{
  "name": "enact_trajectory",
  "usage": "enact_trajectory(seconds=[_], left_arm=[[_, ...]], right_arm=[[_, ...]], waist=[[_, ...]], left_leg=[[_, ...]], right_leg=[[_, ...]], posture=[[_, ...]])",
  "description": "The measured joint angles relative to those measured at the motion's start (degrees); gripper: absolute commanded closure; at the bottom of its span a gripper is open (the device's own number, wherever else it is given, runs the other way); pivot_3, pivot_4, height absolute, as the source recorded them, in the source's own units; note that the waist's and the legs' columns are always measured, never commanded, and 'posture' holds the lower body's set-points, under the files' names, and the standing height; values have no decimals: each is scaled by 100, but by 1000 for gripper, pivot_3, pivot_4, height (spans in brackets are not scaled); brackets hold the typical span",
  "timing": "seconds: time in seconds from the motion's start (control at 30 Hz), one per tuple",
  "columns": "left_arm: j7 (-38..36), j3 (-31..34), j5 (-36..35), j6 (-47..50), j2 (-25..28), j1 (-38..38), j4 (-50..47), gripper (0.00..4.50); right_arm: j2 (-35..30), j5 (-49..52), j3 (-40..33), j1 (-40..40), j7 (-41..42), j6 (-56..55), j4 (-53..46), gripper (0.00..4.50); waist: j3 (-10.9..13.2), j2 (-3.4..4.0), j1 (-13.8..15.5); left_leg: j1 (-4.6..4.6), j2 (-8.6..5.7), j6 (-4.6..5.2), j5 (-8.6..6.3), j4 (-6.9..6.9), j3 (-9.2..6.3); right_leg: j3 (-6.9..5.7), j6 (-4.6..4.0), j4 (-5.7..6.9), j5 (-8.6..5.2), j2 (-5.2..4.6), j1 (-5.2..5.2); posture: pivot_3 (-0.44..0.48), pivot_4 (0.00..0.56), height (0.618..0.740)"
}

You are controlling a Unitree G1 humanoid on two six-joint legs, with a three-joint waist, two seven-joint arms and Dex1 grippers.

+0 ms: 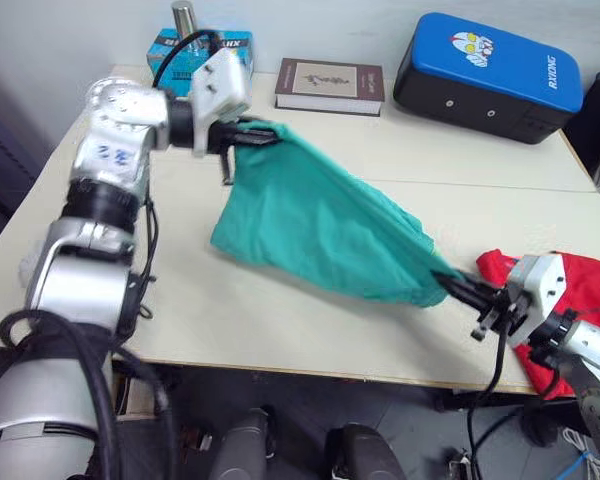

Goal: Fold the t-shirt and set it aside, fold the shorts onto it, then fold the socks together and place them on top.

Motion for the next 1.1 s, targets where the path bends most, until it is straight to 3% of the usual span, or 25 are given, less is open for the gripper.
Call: enact_trajectory(seconds=[0.1,0.27,0.33,0.53,0.67,0.77,0.93,1.03,1.1], left_arm=[[987,-49,550,-541,-318,-292,886,4473],[2168,-167,1307,-656,-685,-289,1600,4473],[2405,-133,1393,-587,-754,-273,1659,4070],[3702,458,1432,-329,-773,-215,1812,2274],[3939,785,1416,-259,-620,-191,1823,982],[2843,1194,1091,-402,-426,-57,1779,47],[-847,1554,291,-850,-215,739,1221,15],[-2134,1396,190,-1042,139,1437,621,15],[-2395,1327,178,-1142,272,1905,246,15]], right_arm=[[182,-325,158,-423,-492,226,115,4500],[611,-944,623,-964,-1289,729,369,4500],[776,-1105,676,-1072,-1519,824,391,4500],[1250,-1702,625,-996,-2336,843,432,2633],[1327,-2050,505,-799,-2572,550,363,1185],[1179,-2049,329,-583,-2262,153,188,95],[670,-1530,278,-216,-970,-302,-446,38],[247,-1507,856,58,-230,-295,-747,38],[251,-1761,1307,29,-117,-255,-734,38]], waist=[[0,-1,-24],[2,-4,-71],[2,-4,-83],[2,-4,-90],[2,-4,-94],[1,-3,-101],[1,-2,-121],[0,-3,-199],[-1,-5,-234]], left_leg=[[-67,2,-11,6,5,-9],[-84,-1,-9,16,19,-13],[-85,-2,-4,23,23,-10],[-85,-4,-3,26,28,-11],[-84,-5,-4,26,26,-6],[-79,-6,-6,28,21,7],[-64,3,-9,29,13,27],[-57,7,-11,30,11,24],[-57,8,-12,31,16,16]], right_leg=[[-9,0,34,0,3,-77],[-13,-1,58,0,-1,-93],[-10,-1,57,0,-4,-93],[-9,-1,75,0,-8,-97],[-7,-1,80,0,-7,-100],[-7,-1,81,-1,-2,-102],[-5,-5,77,-2,8,-101],[10,-6,84,-2,7,-100],[13,-6,91,-2,2,-99]], posture=[[0,150,740],[0,150,740],[0,150,740],[0,150,740],[0,150,740],[0,150,740],[0,150,740],[0,150,740],[0,150,740]])
